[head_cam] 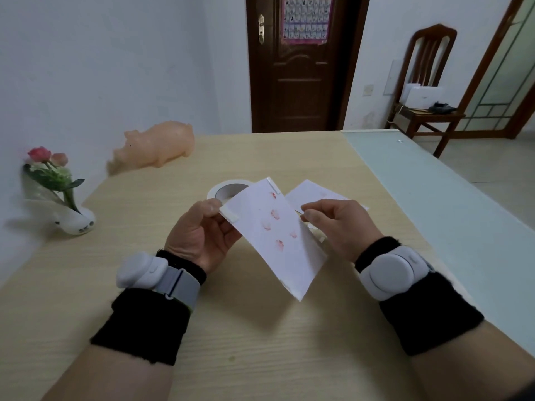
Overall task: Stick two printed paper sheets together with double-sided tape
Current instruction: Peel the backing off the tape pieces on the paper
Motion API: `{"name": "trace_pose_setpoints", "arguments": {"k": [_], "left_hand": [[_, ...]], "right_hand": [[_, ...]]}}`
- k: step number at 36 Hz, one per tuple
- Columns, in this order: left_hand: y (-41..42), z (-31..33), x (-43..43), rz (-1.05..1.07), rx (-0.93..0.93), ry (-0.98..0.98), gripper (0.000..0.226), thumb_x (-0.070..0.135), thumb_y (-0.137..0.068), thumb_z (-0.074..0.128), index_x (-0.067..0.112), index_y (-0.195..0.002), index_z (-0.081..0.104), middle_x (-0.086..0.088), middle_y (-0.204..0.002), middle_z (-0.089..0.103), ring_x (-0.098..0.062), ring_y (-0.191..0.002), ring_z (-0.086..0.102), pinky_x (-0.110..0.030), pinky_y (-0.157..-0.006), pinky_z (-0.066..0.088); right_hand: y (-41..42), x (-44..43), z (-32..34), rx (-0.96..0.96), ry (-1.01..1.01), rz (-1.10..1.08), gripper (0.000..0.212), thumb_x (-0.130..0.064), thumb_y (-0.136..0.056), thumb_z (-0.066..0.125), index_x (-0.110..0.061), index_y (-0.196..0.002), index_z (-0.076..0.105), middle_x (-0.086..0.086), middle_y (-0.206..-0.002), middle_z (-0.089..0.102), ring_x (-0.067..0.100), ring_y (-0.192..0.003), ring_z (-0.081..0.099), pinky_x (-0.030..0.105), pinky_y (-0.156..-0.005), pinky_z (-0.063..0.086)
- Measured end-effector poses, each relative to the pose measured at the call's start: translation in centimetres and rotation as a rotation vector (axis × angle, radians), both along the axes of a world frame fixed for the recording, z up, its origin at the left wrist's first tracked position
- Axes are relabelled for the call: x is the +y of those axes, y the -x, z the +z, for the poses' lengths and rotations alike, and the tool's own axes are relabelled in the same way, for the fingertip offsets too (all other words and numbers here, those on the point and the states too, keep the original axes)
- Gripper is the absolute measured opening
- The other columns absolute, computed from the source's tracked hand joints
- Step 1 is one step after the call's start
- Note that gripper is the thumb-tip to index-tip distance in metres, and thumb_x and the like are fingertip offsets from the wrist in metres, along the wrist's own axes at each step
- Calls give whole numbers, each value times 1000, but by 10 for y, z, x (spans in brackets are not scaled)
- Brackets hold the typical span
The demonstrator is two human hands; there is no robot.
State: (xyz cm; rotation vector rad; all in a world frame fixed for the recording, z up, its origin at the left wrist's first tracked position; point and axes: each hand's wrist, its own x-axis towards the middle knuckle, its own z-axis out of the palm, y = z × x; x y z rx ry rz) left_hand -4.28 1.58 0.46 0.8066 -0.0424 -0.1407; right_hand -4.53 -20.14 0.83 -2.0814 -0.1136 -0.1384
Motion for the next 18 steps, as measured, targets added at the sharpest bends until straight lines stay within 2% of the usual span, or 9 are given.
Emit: {"name": "trace_pose_setpoints", "arguments": {"k": [3, 8, 10, 12, 14, 16, 18], "left_hand": [[-1, -3, 2, -40, -36, -23, 16, 8, -58, 56, 14, -56, 41, 2, -49, 49, -13, -45, 55, -22, -47, 51], [-1, -3, 0, -67, -71, -92, 21, 9, -66, 44, 16, -46, 43, 2, -49, 50, -12, -46, 55, -20, -49, 50], [0, -4, 0, -94, -87, -89, 19, 9, -60, 57, 15, -47, 43, 1, -48, 50, -14, -48, 56, -22, -51, 51], [-2, -4, 3, -139, -91, -75, 28, 17, -41, 75, 12, -51, 48, -1, -52, 54, -17, -52, 59, -25, -54, 53], [-2, -4, 4, -172, -74, -84, 37, 28, -33, 79, 9, -55, 56, -6, -60, 61, -22, -56, 62, -28, -57, 54], [-1, -2, 2, -167, -22, -106, 37, 38, -38, 77, 9, -56, 62, -6, -63, 64, -21, -56, 61, -27, -56, 53], [-1, -1, -2, -92, 32, -164, 35, 43, -66, 62, 9, -56, 64, -5, -61, 65, -17, -54, 58, -22, -54, 48]], "right_hand": [[1, 3, 1, 18, 23, 52, 16, -20, -90, 57, -28, -89, 71, -9, -93, 71, 8, -89, 63, 14, -75, 45], [1, 1, 0, 29, -72, 85, 21, -10, -86, 59, -28, -83, 70, -9, -85, 71, 9, -81, 63, 24, -76, 49], [0, 0, 0, 30, -71, 84, 21, -9, -86, 58, -25, -84, 70, -10, -82, 70, 8, -76, 61, 22, -72, 47], [-1, -1, 0, 26, -52, 94, 21, -7, -86, 56, -24, -82, 68, -12, -76, 66, 3, -68, 57, 18, -66, 43], [0, -1, 0, 16, 7, 106, 22, -7, -87, 55, -25, -79, 66, -13, -73, 63, 0, -65, 54, 12, -63, 41], [1, 0, 1, 12, 67, 129, 24, -6, -87, 54, -25, -78, 65, -12, -72, 62, 1, -65, 53, 7, -59, 40], [2, 1, 2, 26, 139, 161, 24, -6, -87, 52, -25, -79, 64, -12, -71, 60, 2, -66, 53, 9, -59, 41]]}}
